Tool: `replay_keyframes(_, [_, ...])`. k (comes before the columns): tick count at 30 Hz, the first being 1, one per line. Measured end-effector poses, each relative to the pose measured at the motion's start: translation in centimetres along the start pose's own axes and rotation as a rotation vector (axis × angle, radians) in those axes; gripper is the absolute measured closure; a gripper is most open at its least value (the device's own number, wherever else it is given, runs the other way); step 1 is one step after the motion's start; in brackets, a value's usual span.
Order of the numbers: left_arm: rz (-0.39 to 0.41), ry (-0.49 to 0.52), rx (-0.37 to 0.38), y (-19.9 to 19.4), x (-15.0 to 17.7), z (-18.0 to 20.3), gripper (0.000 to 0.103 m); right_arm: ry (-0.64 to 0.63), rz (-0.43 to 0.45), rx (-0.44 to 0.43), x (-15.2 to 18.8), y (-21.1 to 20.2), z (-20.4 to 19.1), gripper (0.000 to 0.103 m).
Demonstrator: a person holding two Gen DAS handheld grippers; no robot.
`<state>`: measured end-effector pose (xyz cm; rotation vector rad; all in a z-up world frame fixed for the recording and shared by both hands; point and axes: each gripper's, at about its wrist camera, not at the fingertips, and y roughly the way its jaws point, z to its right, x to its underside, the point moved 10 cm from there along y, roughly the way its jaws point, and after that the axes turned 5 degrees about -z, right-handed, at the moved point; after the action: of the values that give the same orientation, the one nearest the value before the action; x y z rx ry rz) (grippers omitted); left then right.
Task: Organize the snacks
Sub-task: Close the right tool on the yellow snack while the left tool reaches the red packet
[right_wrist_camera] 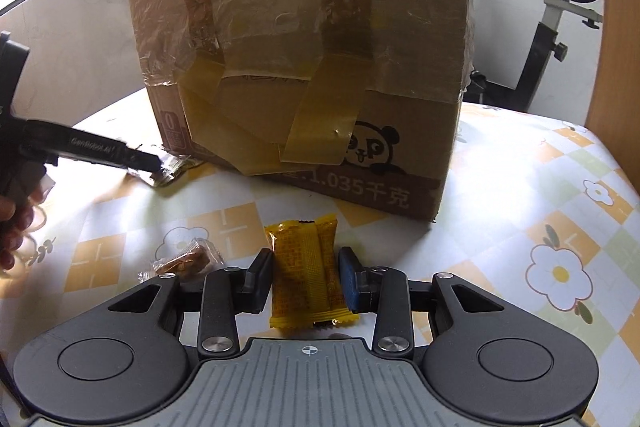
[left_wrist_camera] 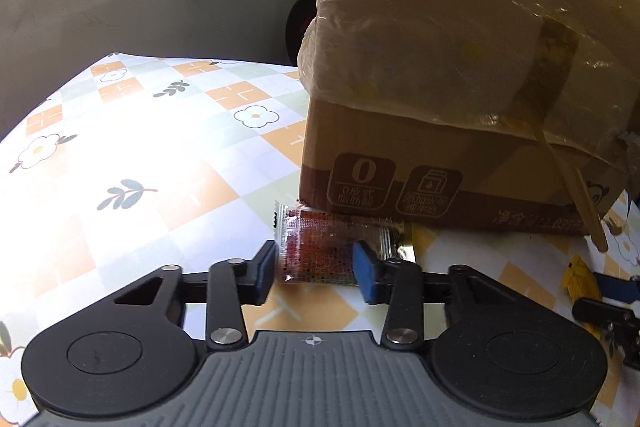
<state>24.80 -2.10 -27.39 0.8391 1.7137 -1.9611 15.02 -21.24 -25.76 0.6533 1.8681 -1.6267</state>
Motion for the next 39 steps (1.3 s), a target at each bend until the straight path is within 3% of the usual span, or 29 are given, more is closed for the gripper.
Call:
replay_keyframes(4, [-0.005,0.009,-0.014,-0.6,0.4,-0.6,0.079,0.001,0.000,-0.002,0.0,0.0,0.1,0.070])
replay_keyframes(11, [-0.022,0.013,-0.018,-2.5,2.6,-1.6,0.095,0.001,0.000,-0.003,0.0,0.0,0.1,0.070])
replay_keyframes(17, [-0.062,0.003,0.038,-3.4,3.1,-0.9,0.095,0.009,0.001,-0.008,-0.1,0.0,0.0,0.070])
replay_keyframes(22, [-0.092,0.029,0.054,-4.3,3.9,-0.3,0.086,0.013,0.002,-0.011,-0.1,0.0,0.0,0.070])
replay_keyframes(23, [-0.097,0.026,0.051,-4.3,3.9,-0.5,0.081,0.014,0.002,-0.013,-0.1,-0.1,0.0,0.070])
replay_keyframes(25, [-0.105,0.009,0.027,-4.5,4.1,-1.2,0.058,0.017,0.003,-0.016,-0.1,-0.1,0.1,0.070])
replay_keyframes(30, [-0.087,0.015,0.001,-5.6,3.8,-2.1,0.056,0.024,0.003,-0.027,-0.1,-0.1,0.2,0.070])
replay_keyframes(36, [-0.068,-0.002,0.061,-4.7,2.2,-0.9,0.055,0.025,0.003,-0.029,-0.1,-0.1,0.2,0.070])
replay_keyframes(39, [-0.081,0.054,0.080,-3.8,1.8,1.2,0.053,0.022,0.003,-0.027,-0.1,-0.1,0.2,0.070])
